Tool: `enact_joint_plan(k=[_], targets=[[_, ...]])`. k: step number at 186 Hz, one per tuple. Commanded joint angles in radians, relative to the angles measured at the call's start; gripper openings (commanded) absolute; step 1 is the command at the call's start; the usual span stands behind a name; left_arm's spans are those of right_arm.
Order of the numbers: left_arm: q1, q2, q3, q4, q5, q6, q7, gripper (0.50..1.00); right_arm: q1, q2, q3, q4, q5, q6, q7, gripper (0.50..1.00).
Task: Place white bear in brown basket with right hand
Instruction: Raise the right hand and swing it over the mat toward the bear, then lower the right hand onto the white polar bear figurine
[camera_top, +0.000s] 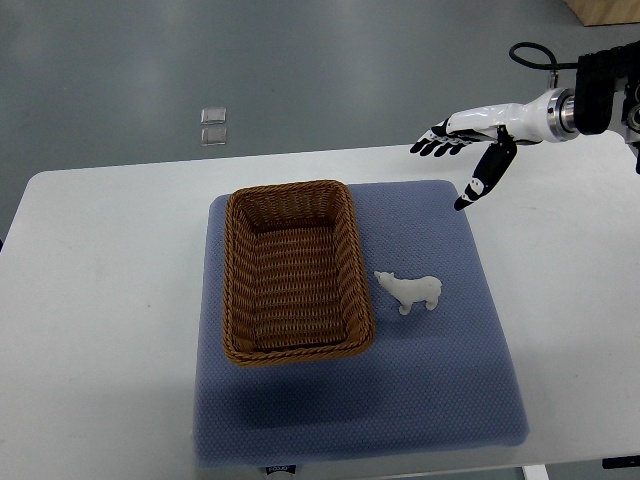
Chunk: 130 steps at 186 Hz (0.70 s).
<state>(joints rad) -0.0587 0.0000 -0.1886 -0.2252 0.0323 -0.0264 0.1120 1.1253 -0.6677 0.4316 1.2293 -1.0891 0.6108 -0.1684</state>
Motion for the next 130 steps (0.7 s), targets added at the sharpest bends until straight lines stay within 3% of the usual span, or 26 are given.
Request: enact_joint_plan(k=[1,56,130], targets=[[0.0,0.0,0.001,-0.002,0.001,-0.001,0.0,1.0,-0.035,0.01,-0.001,0.03,0.089,0.0,0.0,0.924],[0.0,0.0,0.003,0.001,0.0,0.0,0.0,1.0,-0.114,0.017,-0.004,0.039,0.089,0.0,-0.013,0.921],[0.0,0.0,0.005,0.004,0.001,0.0,0.001,1.0,-0.251,0.1,-0.001,0.038,0.069,-0.108,-0.029,0.915]])
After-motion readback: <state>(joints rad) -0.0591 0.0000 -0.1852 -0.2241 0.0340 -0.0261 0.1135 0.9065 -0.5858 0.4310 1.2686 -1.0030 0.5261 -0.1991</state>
